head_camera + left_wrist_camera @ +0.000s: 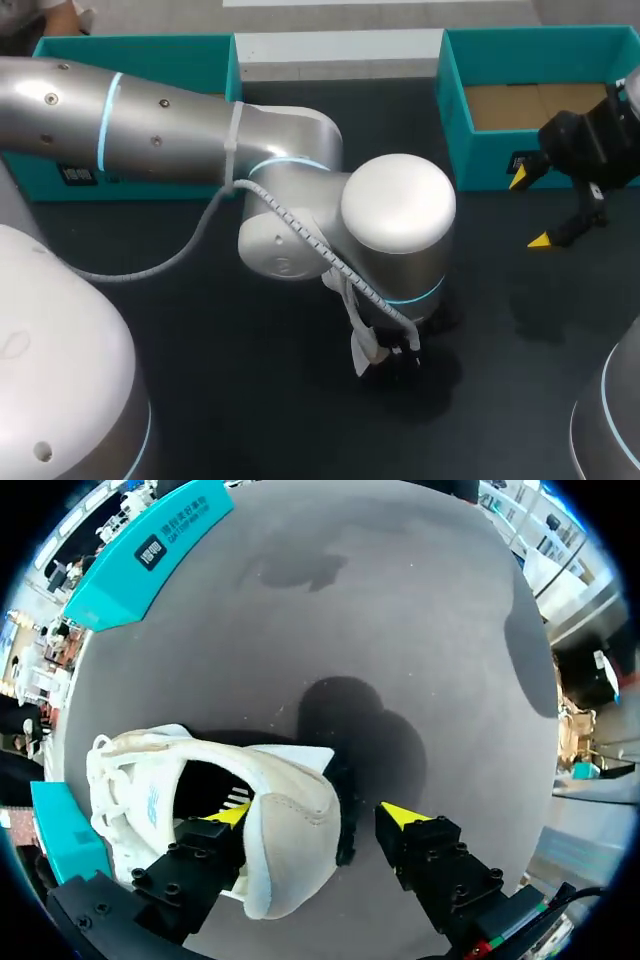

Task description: Take the shoe out of the shoebox, open the shoe tongue, remove and reinsert the insole, then place the shoe into the shoebox

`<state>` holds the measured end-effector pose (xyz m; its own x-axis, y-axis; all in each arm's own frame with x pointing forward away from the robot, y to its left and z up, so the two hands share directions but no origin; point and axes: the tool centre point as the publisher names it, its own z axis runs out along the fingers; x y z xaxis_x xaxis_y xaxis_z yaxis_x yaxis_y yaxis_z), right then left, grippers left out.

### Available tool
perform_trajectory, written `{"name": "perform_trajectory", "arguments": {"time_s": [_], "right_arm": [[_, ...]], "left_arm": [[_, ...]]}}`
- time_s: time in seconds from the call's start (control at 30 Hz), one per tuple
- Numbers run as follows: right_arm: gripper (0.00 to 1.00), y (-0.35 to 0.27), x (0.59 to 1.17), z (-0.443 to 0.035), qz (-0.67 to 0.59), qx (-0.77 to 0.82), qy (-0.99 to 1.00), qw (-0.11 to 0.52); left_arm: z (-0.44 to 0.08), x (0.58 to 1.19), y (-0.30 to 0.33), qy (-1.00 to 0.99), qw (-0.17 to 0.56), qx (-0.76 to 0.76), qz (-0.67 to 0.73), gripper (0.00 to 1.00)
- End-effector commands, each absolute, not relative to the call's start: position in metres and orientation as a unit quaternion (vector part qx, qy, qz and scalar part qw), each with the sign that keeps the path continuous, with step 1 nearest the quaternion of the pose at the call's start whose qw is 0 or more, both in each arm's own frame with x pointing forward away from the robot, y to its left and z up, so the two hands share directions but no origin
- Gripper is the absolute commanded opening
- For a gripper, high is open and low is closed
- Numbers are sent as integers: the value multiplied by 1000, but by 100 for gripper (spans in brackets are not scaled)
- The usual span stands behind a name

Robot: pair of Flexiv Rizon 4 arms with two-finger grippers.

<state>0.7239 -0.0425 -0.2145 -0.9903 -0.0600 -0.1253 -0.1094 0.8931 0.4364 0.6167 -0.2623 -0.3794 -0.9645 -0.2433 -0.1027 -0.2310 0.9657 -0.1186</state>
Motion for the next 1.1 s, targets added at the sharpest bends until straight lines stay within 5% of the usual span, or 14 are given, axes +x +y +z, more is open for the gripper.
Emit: {"name": "perform_trajectory", "arguments": {"time_s": [0.03,0.2,0.27,0.4,0.43,0.77,1.1], "right_arm": [[100,-42,724,-215,226,-43,972,54],[100,-42,724,-215,226,-43,972,54],[100,-42,724,-215,226,-43,972,54],[100,-42,724,-215,226,-43,972,54],[100,-42,724,-215,226,-43,972,54],[100,-42,724,-215,226,-43,972,54],[100,-42,724,-215,226,-43,972,54]], "left_arm": [[-385,622,-259,993,40,-102,-43,77],[-390,623,-260,996,23,-84,-23,67],[-391,622,-261,997,13,-76,-19,40],[-395,620,-263,998,4,-62,2,15],[-396,620,-263,998,1,-58,5,0],[-377,611,-246,997,-72,-35,16,0],[-259,623,-193,995,-90,-20,25,0]]}}
